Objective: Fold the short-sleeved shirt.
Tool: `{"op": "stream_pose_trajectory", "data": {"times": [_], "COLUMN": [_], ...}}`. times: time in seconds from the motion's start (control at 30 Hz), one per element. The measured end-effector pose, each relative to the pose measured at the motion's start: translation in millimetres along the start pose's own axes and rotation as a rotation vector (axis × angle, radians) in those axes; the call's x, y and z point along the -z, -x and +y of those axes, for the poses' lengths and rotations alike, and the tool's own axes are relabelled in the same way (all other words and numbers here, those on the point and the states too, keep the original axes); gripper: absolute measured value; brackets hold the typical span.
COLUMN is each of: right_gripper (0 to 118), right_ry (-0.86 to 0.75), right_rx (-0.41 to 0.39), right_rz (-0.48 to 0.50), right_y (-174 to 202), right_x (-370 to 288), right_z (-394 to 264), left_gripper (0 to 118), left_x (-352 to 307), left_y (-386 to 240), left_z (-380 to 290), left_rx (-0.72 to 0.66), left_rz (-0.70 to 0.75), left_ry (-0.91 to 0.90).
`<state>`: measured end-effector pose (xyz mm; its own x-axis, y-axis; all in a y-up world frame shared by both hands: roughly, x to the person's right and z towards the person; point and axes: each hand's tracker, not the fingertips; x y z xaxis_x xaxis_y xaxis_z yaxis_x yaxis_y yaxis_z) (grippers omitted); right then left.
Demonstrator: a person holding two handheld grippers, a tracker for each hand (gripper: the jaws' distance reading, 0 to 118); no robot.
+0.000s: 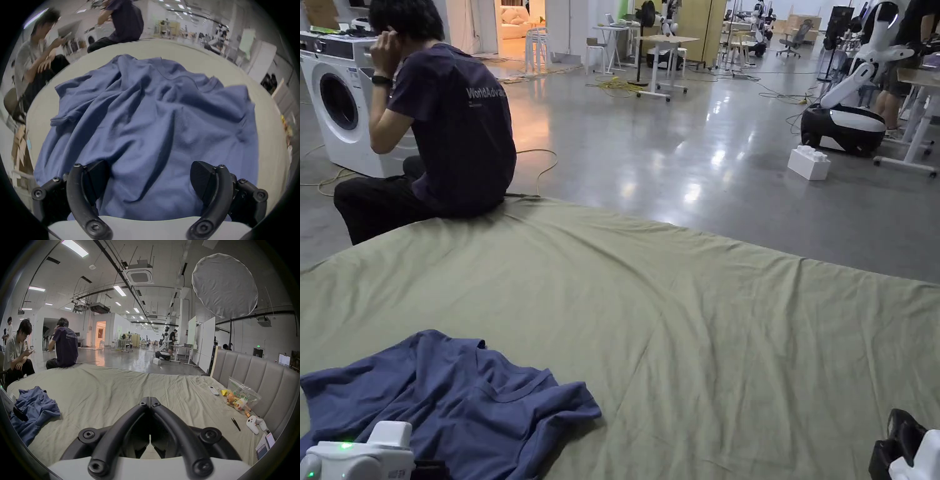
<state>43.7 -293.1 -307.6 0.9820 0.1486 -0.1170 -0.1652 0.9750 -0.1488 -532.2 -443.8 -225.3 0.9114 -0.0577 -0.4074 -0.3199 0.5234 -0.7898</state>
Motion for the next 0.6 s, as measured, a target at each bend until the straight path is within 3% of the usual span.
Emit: {"op": "stream_pose_trajectory", "data": {"times": [0.1, 0.13, 0.23, 0.3, 0.37, 0.6], "right_gripper": [0, 0, 0, 0, 0, 0], "right_ry": [-0.007, 0.002, 0.006, 0.009, 0.008, 0.011], "right_rx": [-0.021, -0.018, -0.026, -0.028, -0.026, -0.013], "right_rz": [-0.002, -0.002, 0.002, 0.004, 0.006, 0.016], "right_y": [1, 1, 3, 5, 7, 10], "right_x": [-3, -4, -4, -3, -4, -7], "right_z": [-2, -2, -3, -4, -5, -7], "left_gripper": [100, 93, 63, 23, 9, 5], "left_x": [-5, -1, -5, -4, -5, -26], "left_y": [-8, -1, -3, 2, 3, -2], "left_z": [-2, -3, -5, -4, -1, -1], "left_rx": [-0.024, -0.029, -0.009, -0.002, 0.018, 0.009], "left_rz": [0.009, 0.013, -0.015, -0.044, -0.026, -0.029], "left_ry": [-0.059, -0.063, -0.105, -0.097, -0.100, -0.140]}}
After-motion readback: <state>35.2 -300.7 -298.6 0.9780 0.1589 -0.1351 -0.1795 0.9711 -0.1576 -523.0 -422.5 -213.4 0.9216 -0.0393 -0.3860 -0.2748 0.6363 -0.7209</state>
